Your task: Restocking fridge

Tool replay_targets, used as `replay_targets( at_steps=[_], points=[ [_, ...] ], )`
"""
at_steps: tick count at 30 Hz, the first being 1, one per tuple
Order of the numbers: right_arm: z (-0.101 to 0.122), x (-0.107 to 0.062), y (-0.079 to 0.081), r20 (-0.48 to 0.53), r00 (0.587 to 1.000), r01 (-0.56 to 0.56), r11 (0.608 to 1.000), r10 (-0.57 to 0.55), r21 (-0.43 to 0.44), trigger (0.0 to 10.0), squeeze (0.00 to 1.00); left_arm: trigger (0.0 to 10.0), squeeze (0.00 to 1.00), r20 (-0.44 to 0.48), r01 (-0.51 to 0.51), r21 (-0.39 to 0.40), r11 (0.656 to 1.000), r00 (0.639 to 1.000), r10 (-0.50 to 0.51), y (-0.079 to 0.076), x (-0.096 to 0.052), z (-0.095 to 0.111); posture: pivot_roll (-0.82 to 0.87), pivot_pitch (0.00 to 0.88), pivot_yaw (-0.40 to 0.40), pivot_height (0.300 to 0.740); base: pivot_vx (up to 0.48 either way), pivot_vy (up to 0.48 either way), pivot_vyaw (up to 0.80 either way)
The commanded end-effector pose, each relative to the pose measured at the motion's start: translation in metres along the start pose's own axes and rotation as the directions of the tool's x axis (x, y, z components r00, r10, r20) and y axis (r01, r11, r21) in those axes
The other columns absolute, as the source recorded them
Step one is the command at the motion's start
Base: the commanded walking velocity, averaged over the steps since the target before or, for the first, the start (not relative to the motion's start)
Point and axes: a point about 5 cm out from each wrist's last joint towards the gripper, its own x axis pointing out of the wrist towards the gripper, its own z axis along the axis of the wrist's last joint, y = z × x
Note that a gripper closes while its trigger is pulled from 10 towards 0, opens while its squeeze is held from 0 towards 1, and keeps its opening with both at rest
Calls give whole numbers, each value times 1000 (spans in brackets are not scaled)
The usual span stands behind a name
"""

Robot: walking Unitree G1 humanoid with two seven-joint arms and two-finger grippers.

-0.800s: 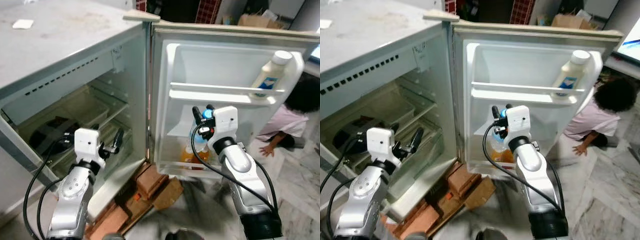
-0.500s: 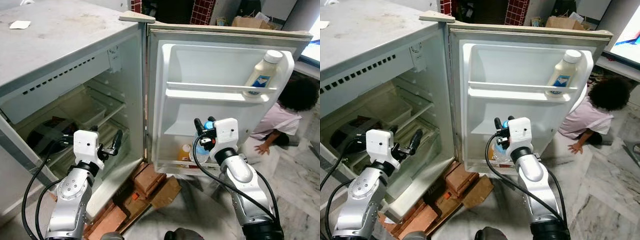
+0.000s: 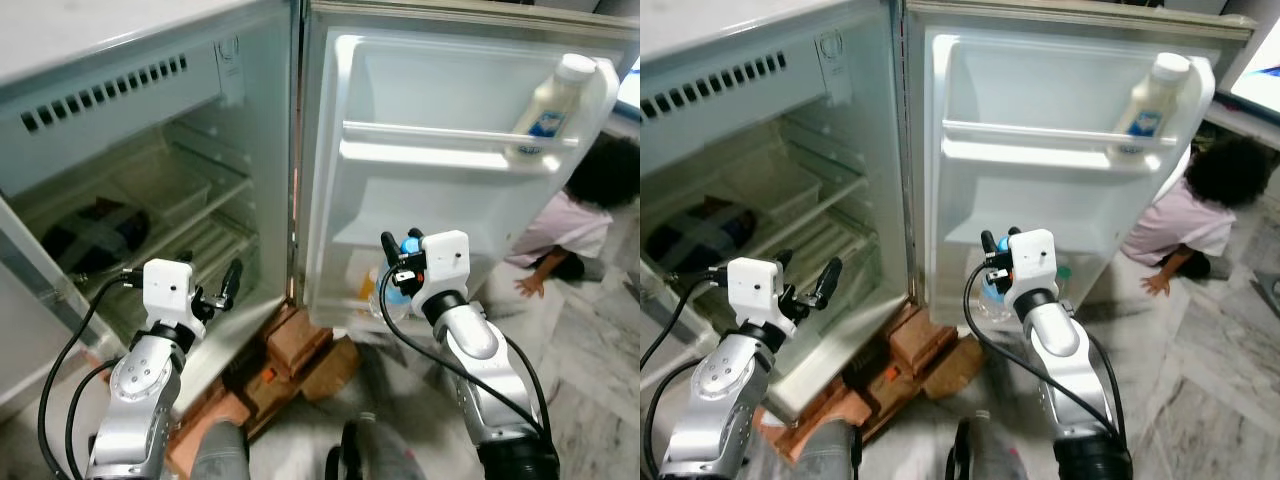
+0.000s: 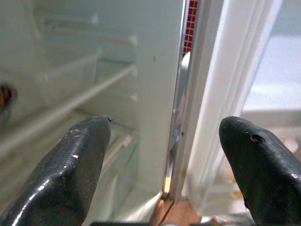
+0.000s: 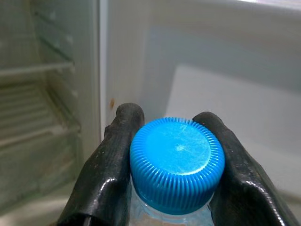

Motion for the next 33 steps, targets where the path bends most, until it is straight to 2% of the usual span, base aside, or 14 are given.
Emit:
replay_targets(
  at_steps=[1,13,21,33],
  points=[
    [8,3,-2,34,999,2,1000,-2,-10,10000,0,10000,0,-2,-8,8,1000,1000,8,1,0,2,96,62,-72,632,0,0,0],
    [9,6,1,39,999,-30,1000,30,-1,10000,0,10000,0,2,-47,34,998,999,47,5,3,5,97,82,-73,632,0,0,0],
    [14,12,12,73,990,-120,992,122,-31,10000,0,10000,0,17,-36,41,999,999,35,4,3,7,95,87,-68,632,0,0,0],
    [20,19,18,100,979,-175,984,178,-44,10000,0,10000,0,16,-31,46,998,999,30,2,2,8,101,94,-71,632,291,0,0]
  ],
)
